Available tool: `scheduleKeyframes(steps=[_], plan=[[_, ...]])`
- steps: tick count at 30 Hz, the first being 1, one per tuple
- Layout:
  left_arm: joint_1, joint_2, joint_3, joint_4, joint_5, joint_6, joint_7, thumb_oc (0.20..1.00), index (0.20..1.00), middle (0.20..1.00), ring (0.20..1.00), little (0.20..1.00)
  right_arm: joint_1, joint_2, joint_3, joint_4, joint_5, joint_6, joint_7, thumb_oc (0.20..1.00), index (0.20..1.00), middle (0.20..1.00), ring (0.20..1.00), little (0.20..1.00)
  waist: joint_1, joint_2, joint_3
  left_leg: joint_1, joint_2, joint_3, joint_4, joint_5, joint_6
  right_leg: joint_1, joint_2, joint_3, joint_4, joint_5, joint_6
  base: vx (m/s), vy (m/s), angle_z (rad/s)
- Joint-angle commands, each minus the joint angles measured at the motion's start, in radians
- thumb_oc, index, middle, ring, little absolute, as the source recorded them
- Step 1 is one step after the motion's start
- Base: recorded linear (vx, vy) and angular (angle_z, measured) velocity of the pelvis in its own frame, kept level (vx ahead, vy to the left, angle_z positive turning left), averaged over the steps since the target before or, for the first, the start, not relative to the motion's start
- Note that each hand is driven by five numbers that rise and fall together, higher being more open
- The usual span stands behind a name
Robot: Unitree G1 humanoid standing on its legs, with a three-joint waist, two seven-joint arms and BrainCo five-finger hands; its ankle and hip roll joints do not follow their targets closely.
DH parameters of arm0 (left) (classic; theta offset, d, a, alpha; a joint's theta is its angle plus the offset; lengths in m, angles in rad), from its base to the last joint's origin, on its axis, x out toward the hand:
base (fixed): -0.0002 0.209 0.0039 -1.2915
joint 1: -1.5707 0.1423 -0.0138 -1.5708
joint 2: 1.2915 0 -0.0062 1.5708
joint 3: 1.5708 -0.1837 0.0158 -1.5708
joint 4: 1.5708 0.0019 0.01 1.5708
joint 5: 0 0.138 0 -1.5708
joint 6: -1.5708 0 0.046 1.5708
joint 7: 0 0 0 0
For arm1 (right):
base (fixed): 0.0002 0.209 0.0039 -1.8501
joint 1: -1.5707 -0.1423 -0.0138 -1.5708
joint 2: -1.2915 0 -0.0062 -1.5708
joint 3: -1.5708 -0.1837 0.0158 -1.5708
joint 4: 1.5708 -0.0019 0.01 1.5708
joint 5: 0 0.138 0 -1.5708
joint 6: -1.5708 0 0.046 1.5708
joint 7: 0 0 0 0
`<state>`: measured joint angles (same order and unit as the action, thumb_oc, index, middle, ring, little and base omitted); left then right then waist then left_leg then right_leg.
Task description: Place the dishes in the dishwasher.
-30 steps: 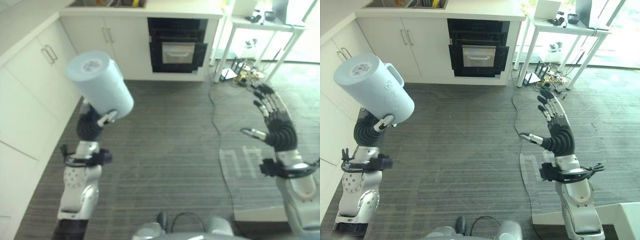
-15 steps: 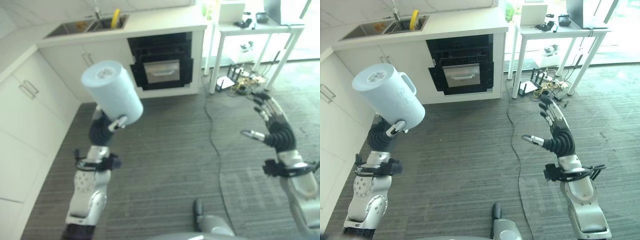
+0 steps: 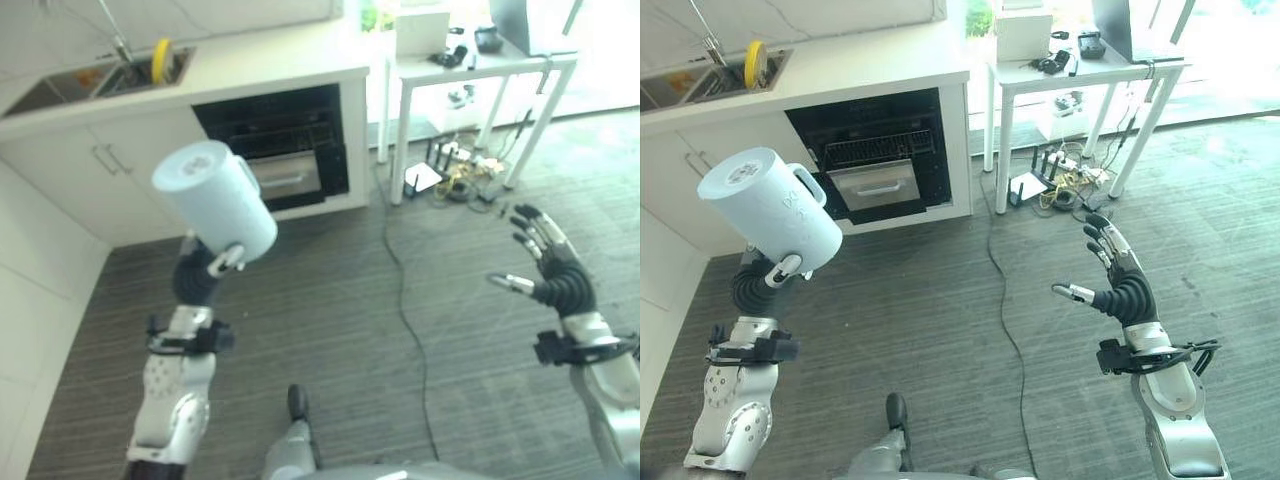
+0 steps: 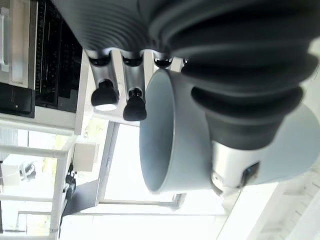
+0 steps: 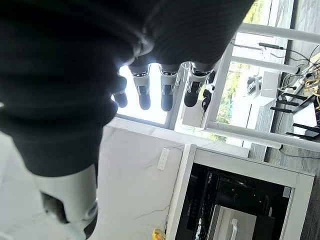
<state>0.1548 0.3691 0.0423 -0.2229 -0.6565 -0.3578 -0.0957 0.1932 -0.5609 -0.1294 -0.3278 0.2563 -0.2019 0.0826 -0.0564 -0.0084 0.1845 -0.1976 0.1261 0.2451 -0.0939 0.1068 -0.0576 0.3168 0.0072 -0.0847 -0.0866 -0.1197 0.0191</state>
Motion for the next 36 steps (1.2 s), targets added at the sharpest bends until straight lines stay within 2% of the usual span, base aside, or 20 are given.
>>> scheduleKeyframes(steps=[1, 3, 4, 5, 8, 9, 11, 14, 16, 18, 19, 20, 22, 23, 26, 30, 31, 34, 35, 36], plan=[[-0.039, 0.062, 0.048, -0.094, -0.023, -0.08, 0.02, 0.2, 0.2, 0.2, 0.2, 0.2, -0.038, -0.022, -0.022, -0.07, 0.022, -0.029, 0.009, 1.0, 1.0, 1.0, 1.0, 1.0, 0.017, 0.013, -0.045, 0.125, 0.035, -0.008, 0.007, 0.047, -0.048, -0.036, -0.101, -0.036, 0.0, 0.053, 0.112, 0.33, 0.368, -0.34], [-0.075, 0.068, 0.053, -0.101, 0.007, -0.046, 0.014, 0.2, 0.2, 0.2, 0.2, 0.2, -0.047, -0.002, -0.021, -0.074, 0.011, -0.01, -0.018, 1.0, 1.0, 1.0, 1.0, 1.0, 0.036, -0.016, -0.061, 0.149, -0.013, -0.02, 0.007, 0.015, -0.008, -0.045, -0.147, -0.053, 0.076, 0.07, 0.146, 0.31, 0.35, -0.1], [-0.078, 0.067, 0.053, -0.105, 0.028, -0.033, 0.012, 0.2, 0.2, 0.2, 0.2, 0.2, -0.051, 0.006, -0.019, -0.075, 0.004, -0.005, -0.029, 1.0, 1.0, 1.0, 1.0, 1.0, 0.044, -0.024, -0.064, 0.154, -0.026, -0.035, 0.007, 0.008, 0.001, -0.064, -0.161, -0.056, 0.115, 0.087, 0.157, 0.32, 0.373, 0.3], [-0.077, 0.074, 0.061, -0.112, 0.043, -0.001, -0.011, 0.2, 0.2, 0.2, 0.2, 0.2, -0.047, 0.019, -0.026, -0.08, -0.001, -0.005, -0.033, 1.0, 1.0, 1.0, 1.0, 1.0, 0.059, -0.035, -0.071, 0.164, -0.056, -0.069, 0.007, -0.008, 0.023, -0.096, -0.175, -0.051, 0.202, 0.101, 0.166, 0.3, 0.355, 0.69], [-0.077, 0.076, 0.073, -0.118, 0.046, 0.011, -0.025, 0.2, 0.2, 0.2, 0.2, 0.2, -0.041, 0.044, -0.021, -0.092, -0.019, -0.001, -0.018, 1.0, 1.0, 1.0, 1.0, 1.0, 0.078, -0.036, -0.075, 0.181, -0.09, -0.099, 0.007, -0.022, 0.045, -0.135, -0.191, -0.067, 0.345, 0.145, 0.165, 0.21, 0.265, 0.59], [-0.073, 0.074, 0.077, -0.124, 0.05, 0.012, -0.028, 0.2, 0.2, 0.2, 0.2, 0.2, -0.035, 0.057, -0.012, -0.096, -0.029, 0.0, -0.018, 1.0, 1.0, 1.0, 1.0, 1.0, 0.081, -0.025, -0.071, 0.197, -0.093, -0.114, 0.007, -0.031, 0.052, -0.172, -0.202, -0.076, 0.437, 0.169, 0.162, 0.22, 0.295, 0.21], [-0.07, 0.076, 0.084, -0.128, 0.073, 0.012, -0.004, 0.2, 0.2, 0.2, 0.2, 0.2, -0.037, 0.065, 0.015, -0.091, -0.034, -0.001, -0.008, 1.0, 1.0, 1.0, 1.0, 1.0, 0.071, -0.007, -0.061, 0.236, -0.086, -0.115, 0.007, -0.051, 0.055, -0.276, -0.202, -0.085, 0.541, 0.17, 0.144, 0.16, 0.21, 0.07], [-0.089, 0.092, 0.083, -0.127, 0.108, 0.032, 0.052, 0.2, 0.2, 0.2, 0.2, 0.2, -0.046, 0.051, 0.029, -0.076, -0.027, -0.013, -0.004, 1.0, 1.0, 1.0, 1.0, 1.0, 0.062, -0.014, -0.05, 0.253, -0.09, -0.113, 0.007, -0.057, 0.05, -0.295, -0.164, -0.126, 0.426, 0.122, 0.127, 0.12, 0.018, -0.04], [-0.093, 0.101, 0.087, -0.125, 0.096, 0.038, 0.052, 0.2, 0.2, 0.2, 0.2, 0.2, -0.025, 0.028, -0.006, -0.085, 0.005, -0.025, 0.005, 1.0, 1.0, 1.0, 1.0, 1.0, 0.04, -0.027, -0.035, 0.279, -0.1, -0.115, 0.007, -0.079, 0.046, -0.299, -0.139, -0.146, 0.261, 0.125, 0.125, 0.21, -0.048, 0.01], [-0.08, 0.097, 0.086, -0.127, 0.106, 0.029, 0.04, 0.2, 0.2, 0.2, 0.2, 0.2, -0.003, 0.017, -0.029, -0.088, 0.025, -0.042, 0.016, 1.0, 1.0, 1.0, 1.0, 1.0, 0.011, -0.033, -0.027, 0.307, -0.105, -0.125, 0.007, -0.11, 0.044, -0.323, -0.142, -0.121, 0.143, 0.172, 0.132, 0.24, -0.093, 0.24], [-0.069, 0.095, 0.079, -0.129, 0.131, 0.023, 0.038, 0.2, 0.2, 0.2, 0.2, 0.2, 0.004, 0.015, -0.032, -0.088, 0.026, -0.049, 0.018, 1.0, 1.0, 1.0, 1.0, 1.0, -0.003, -0.039, -0.024, 0.324, -0.111, -0.132, 0.007, -0.13, 0.043, -0.346, -0.154, -0.101, 0.101, 0.219, 0.143, 0.38, -0.225, 0.51], [-0.045, 0.103, 0.079, -0.139, 0.141, 0.016, 0.036, 0.2, 0.2, 0.2, 0.2, 0.2, 0.016, 0.012, -0.03, -0.101, 0.03, -0.043, 0.015, 1.0, 1.0, 1.0, 1.0, 1.0, -0.022, -0.041, -0.024, 0.361, -0.114, -0.142, 0.007, -0.168, 0.043, -0.387, -0.17, -0.09, 0.048, 0.297, 0.162, 0.37, -0.233, 0.54], [-0.04, 0.111, 0.081, -0.142, 0.125, 0.008, 0.017, 0.2, 0.2, 0.2, 0.2, 0.2, 0.018, 0.015, -0.021, -0.103, 0.036, -0.046, 0.007, 1.0, 1.0, 1.0, 1.0, 1.0, -0.038, -0.04, -0.025, 0.397, -0.112, -0.144, 0.007, -0.195, 0.044, -0.415, -0.178, -0.099, 0.012, 0.335, 0.173, 0.41, -0.305, 0.42], [-0.044, 0.113, 0.08, -0.143, 0.112, 0.007, 0.012, 0.2, 0.2, 0.2, 0.2, 0.2, 0.017, 0.014, -0.019, -0.102, 0.033, -0.046, 0.005, 1.0, 1.0, 1.0, 1.0, 1.0, -0.039, -0.039, -0.03, 0.401, -0.111, -0.146, 0.007, -0.201, 0.045, -0.413, -0.179, -0.1, 0.009, 0.334, 0.173, 0.36, -0.321, 0.36], [-0.057, 0.115, 0.077, -0.143, 0.062, 0.009, 0.018, 0.2, 0.2, 0.2, 0.2, 0.2, 0.002, 0.01, -0.004, -0.102, 0.015, -0.033, -0.001, 1.0, 1.0, 1.0, 1.0, 1.0, -0.045, -0.034, -0.046, 0.417, -0.099, -0.149, 0.007, -0.211, 0.044, -0.391, -0.166, -0.092, 0.003, 0.316, 0.171, 0.2, -0.225, 0.35], [-0.07, 0.101, 0.073, -0.144, 0.018, 0.017, 0.03, 0.2, 0.2, 0.2, 0.2, 0.2, -0.03, -0.001, 0.004, -0.095, 0.017, -0.009, -0.015, 1.0, 1.0, 1.0, 1.0, 1.0, -0.055, -0.017, -0.076, 0.459, -0.071, -0.139, 0.007, -0.222, 0.022, -0.355, -0.132, -0.074, 0.001, 0.278, 0.142, 0.22, -0.237, -0.05], [-0.065, 0.095, 0.076, -0.145, 0.015, 0.018, 0.026, 0.2, 0.2, 0.2, 0.2, 0.2, -0.03, -0.006, -0.001, -0.097, 0.018, -0.004, -0.008, 1.0, 1.0, 1.0, 1.0, 1.0, -0.061, -0.012, -0.084, 0.469, -0.061, -0.126, 0.007, -0.222, 0.012, -0.346, -0.121, -0.067, -0.001, 0.268, 0.13, 0.2, -0.253, -0.17], [-0.049, 0.083, 0.08, -0.144, -0.012, 0.017, 0.009, 0.2, 0.2, 0.2, 0.2, 0.2, -0.01, -0.014, -0.025, -0.098, 0.03, -0.007, 0.016, 1.0, 1.0, 1.0, 1.0, 1.0, -0.069, 0.008, -0.088, 0.466, -0.022, -0.114, 0.051, -0.133, -0.029, -0.324, -0.086, -0.056, -0.001, 0.239, 0.104, 0.14, -0.199, -0.05], [-0.044, 0.073, 0.077, -0.148, -0.025, 0.012, -0.015, 0.2, 0.2, 0.2, 0.2, 0.2, -0.002, -0.018, -0.037, -0.099, 0.037, -0.009, 0.029, 1.0, 1.0, 1.0, 1.0, 1.0, -0.074, 0.007, -0.081, 0.423, 0.005, -0.099, 0.162, -0.058, -0.054, -0.312, -0.077, -0.052, -0.001, 0.234, 0.082, 0.11, -0.16, -0.11], [-0.042, 0.069, 0.072, -0.15, -0.035, 0.01, -0.029, 0.2, 0.2, 0.2, 0.2, 0.2, -0.001, -0.02, -0.041, -0.098, 0.035, -0.007, 0.035, 1.0, 1.0, 1.0, 1.0, 1.0, -0.073, 0.009, -0.078, 0.4, 0.017, -0.099, 0.225, -0.052, -0.063, -0.3, -0.071, -0.05, -0.001, 0.219, 0.075, 0.07, -0.146, -0.01]])
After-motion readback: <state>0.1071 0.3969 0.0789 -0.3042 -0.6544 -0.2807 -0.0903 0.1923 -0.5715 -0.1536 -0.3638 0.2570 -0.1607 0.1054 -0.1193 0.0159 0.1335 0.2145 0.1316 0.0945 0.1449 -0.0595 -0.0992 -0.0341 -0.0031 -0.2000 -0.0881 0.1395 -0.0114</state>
